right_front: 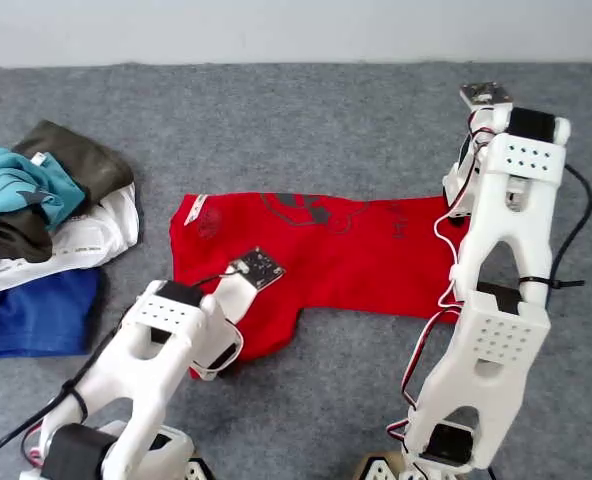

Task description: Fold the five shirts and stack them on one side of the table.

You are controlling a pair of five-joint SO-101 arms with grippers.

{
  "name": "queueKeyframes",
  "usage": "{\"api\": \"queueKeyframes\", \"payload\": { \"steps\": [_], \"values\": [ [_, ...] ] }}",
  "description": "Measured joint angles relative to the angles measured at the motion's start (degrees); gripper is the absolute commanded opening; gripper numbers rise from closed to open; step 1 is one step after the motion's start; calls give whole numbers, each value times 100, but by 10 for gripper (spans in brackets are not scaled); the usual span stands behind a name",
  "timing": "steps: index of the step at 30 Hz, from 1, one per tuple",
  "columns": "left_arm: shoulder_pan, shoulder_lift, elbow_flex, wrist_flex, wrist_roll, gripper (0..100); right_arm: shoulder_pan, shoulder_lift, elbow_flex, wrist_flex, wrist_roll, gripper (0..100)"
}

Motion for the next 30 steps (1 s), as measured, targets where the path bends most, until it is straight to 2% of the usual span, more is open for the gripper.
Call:
{"api": "queueKeyframes", "payload": {
  "steps": [25, 30],
  "values": [
    [0, -53, 97, -9, 0, 124, 0, 0, 0, 0, 0, 194],
    [246, -53, 141, -88, 0, 111, 0, 0, 0, 0, 0, 194]
  ]
}}
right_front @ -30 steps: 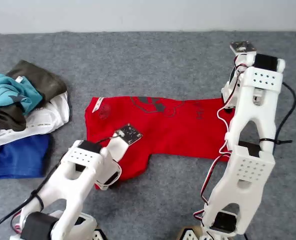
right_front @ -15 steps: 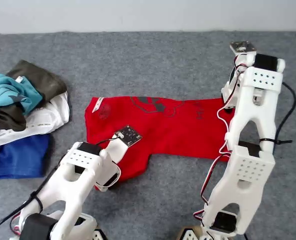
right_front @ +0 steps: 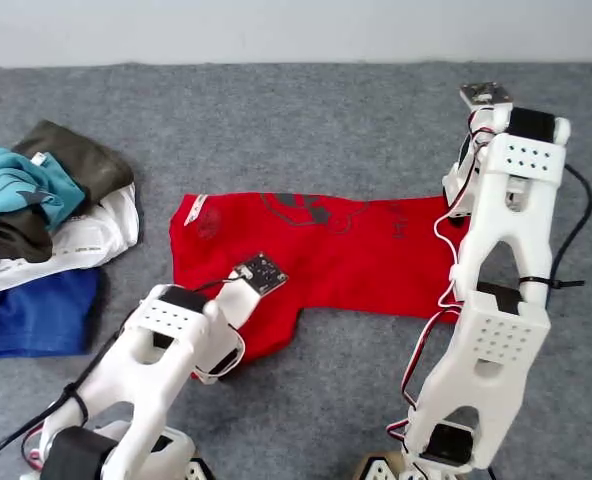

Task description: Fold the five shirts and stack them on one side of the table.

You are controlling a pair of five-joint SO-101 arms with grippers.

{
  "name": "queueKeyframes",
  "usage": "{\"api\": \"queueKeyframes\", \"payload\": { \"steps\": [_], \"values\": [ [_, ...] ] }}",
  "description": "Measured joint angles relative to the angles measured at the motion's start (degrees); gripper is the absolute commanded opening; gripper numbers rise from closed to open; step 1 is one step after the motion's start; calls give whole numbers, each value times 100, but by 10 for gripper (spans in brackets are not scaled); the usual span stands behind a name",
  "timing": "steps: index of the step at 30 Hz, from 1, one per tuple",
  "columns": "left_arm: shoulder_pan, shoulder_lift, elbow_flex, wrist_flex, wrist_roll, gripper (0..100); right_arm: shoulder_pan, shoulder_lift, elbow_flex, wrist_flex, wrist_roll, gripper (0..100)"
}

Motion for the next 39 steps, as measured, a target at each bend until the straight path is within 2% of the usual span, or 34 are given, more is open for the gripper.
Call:
{"api": "queueKeyframes", "payload": {
  "steps": [5, 11, 20, 23, 29, 35, 39],
  "values": [
    [79, -35, 220, -334, 0, 13, 0, 0, 0, 0, 0, 194],
    [132, -35, 237, -413, 0, 15, 0, 0, 0, 0, 0, 194],
    [158, 62, -914, 475, -158, 15, 0, 0, 422, 0, 0, 194],
    [158, 62, -1354, 624, -431, 15, 0, 0, 440, 0, 0, 193],
    [158, 123, -1925, 686, -501, 15, 0, 0, 440, 0, 0, 193],
    [158, 1213, -2567, 686, -703, 15, -273, 0, 853, 0, 0, 165],
    [-114, 2092, -3402, 765, -712, 15, -510, -316, 1442, 0, 0, 165]
  ]
}}
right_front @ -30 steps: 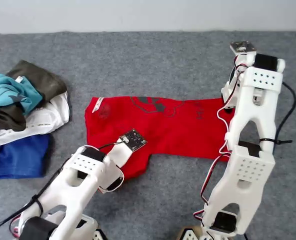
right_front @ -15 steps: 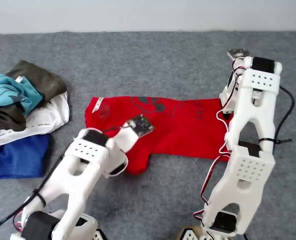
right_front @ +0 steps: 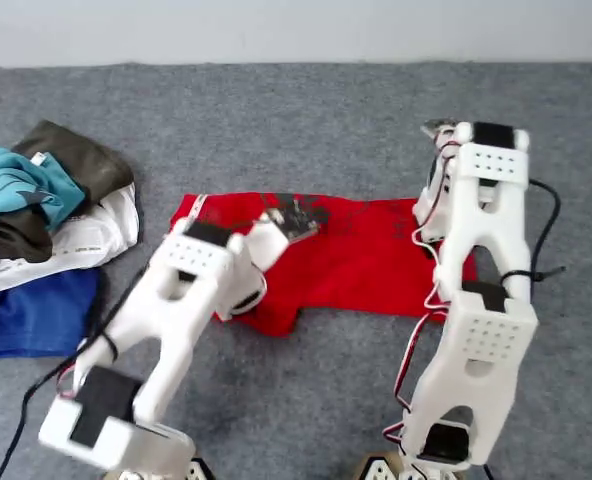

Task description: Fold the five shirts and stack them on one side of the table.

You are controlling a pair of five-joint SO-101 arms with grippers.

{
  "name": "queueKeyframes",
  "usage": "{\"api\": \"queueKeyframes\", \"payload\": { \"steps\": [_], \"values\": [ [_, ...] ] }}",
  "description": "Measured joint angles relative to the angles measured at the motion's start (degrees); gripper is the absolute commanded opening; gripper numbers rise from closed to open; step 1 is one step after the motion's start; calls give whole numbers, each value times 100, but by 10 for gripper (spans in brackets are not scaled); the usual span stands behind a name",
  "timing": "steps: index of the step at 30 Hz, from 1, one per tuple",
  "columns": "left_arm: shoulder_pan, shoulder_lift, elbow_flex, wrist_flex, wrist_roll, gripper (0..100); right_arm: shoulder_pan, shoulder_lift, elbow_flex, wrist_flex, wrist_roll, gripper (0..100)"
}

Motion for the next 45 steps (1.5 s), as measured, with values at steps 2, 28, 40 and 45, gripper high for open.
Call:
{"api": "queueKeyframes", "payload": {
  "steps": [2, 28, 40, 45],
  "values": [
    [-149, 378, -466, 185, 0, 15, -9, -378, 255, 0, 0, 165],
    [-413, 1398, -2277, 791, -211, 15, -589, -1732, 3657, -923, -9, 163],
    [-782, 2497, -3103, 800, -211, 17, -1248, -2286, 4949, -1776, -9, 164],
    [-782, 2602, -3112, 800, -211, 18, -1257, -2295, 4985, -1820, -9, 164]
  ]
}}
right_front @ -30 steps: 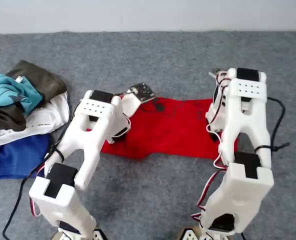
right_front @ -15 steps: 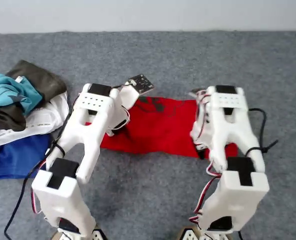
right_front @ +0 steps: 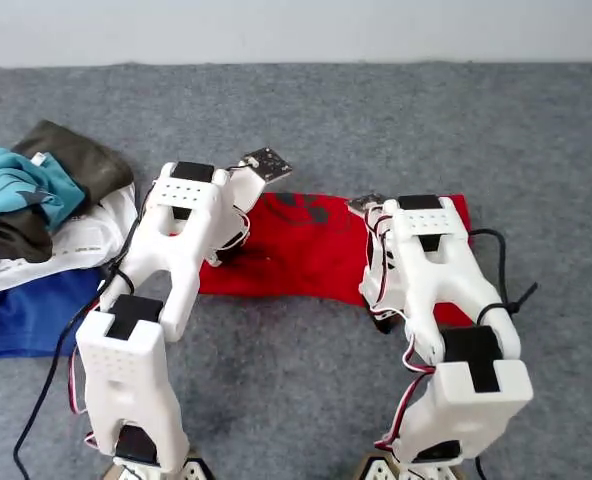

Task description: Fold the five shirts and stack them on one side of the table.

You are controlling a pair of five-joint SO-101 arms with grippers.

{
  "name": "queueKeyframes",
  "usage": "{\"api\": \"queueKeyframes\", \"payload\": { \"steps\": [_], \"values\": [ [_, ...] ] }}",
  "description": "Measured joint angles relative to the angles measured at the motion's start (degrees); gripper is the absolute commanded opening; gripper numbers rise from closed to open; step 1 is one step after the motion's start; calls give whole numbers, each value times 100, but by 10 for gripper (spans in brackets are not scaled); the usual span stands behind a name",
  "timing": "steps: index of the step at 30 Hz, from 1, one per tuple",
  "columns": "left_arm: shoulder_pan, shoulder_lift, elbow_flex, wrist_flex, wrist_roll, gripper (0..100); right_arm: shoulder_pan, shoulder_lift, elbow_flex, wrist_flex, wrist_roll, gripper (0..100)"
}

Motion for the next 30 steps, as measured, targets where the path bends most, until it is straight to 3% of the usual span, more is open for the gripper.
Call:
{"api": "queueKeyframes", "payload": {
  "steps": [17, 26, 30],
  "values": [
    [-26, 0, -721, 9, 475, 19, -35, 0, 18, -70, 0, 162],
    [-352, 0, -721, 9, 747, 19, -563, 0, 18, -70, 0, 162],
    [-422, 0, -721, 114, 914, 95, -615, 0, 18, -70, 0, 162]
  ]
}}
